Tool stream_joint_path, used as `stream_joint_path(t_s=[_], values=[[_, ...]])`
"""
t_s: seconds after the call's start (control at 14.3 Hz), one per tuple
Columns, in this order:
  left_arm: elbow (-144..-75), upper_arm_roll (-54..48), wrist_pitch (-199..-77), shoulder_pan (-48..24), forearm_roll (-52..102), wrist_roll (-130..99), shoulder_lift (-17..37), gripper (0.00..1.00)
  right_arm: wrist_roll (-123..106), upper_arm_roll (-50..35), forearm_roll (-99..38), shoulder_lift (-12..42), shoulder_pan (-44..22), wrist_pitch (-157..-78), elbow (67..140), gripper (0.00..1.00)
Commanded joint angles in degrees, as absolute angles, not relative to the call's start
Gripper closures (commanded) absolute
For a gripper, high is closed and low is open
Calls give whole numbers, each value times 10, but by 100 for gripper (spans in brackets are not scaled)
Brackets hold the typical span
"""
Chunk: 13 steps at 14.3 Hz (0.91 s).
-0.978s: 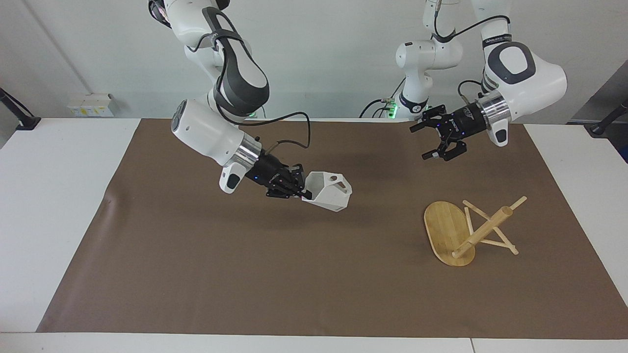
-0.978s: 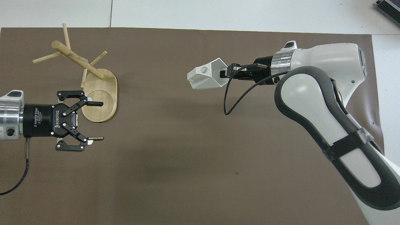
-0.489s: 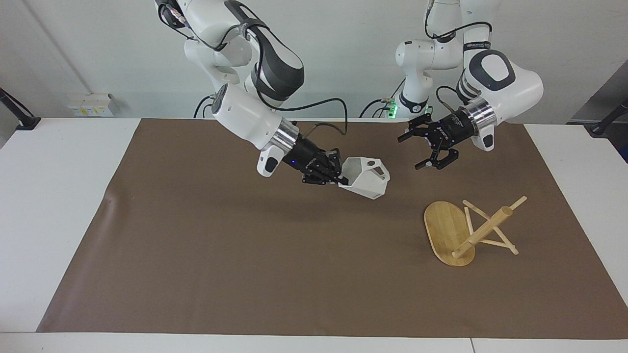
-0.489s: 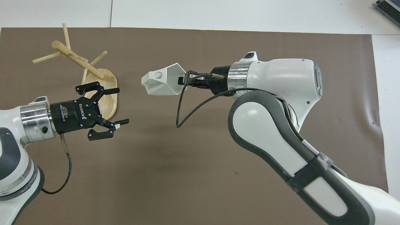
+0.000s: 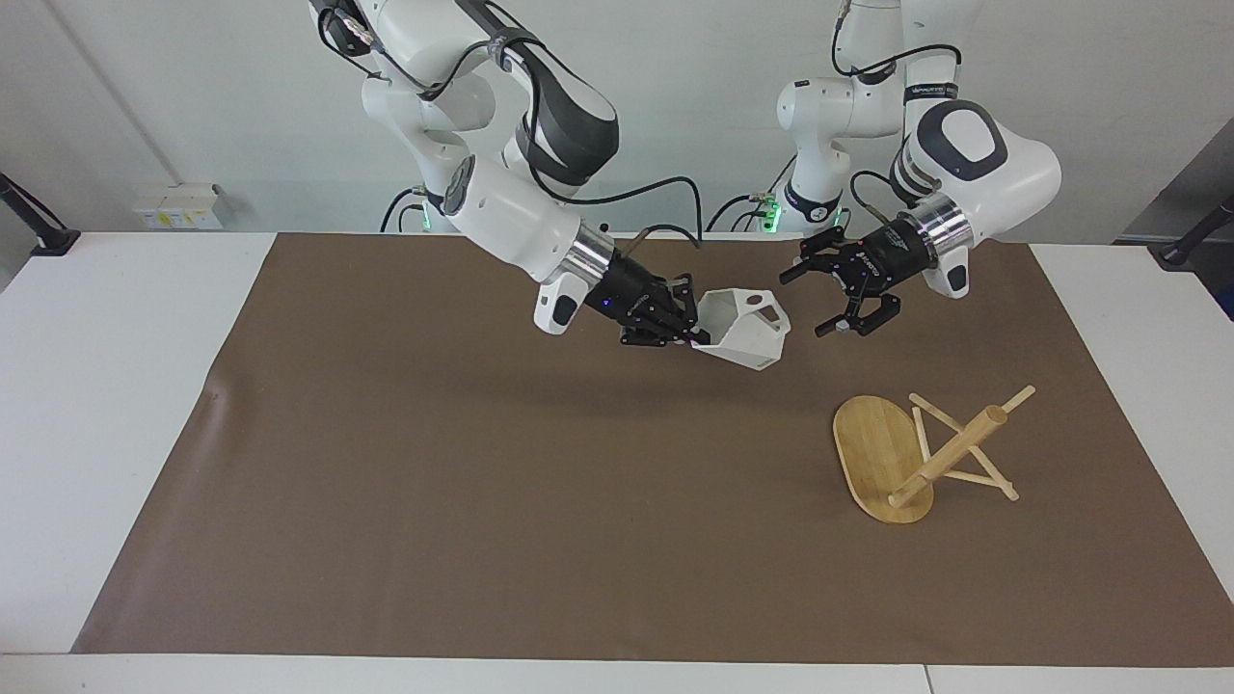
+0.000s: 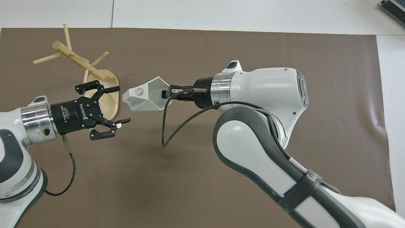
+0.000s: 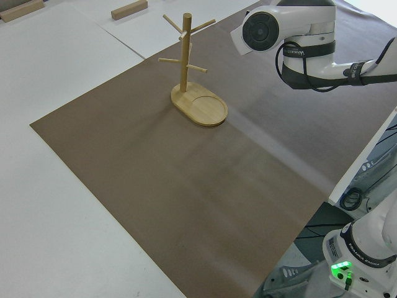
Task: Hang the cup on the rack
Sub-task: 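Lift the cup with the right gripper toward the open left gripper, then close the left gripper on the cup body beside the right gripper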
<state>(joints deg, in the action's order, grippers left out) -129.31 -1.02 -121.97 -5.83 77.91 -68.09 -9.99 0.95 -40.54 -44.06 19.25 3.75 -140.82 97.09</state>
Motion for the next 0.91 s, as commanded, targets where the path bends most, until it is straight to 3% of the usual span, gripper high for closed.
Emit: stream_joint_path(t_s=[0.0,0.84], values=[[-1299,-5,-1235,-77,795,-644,-96,0,25,-417,-414,194,40,-1396,965,100],[-1312,-4,-1233,-103,792,-624,-89,0,61,-424,-358,194,42,-1369,960,100]])
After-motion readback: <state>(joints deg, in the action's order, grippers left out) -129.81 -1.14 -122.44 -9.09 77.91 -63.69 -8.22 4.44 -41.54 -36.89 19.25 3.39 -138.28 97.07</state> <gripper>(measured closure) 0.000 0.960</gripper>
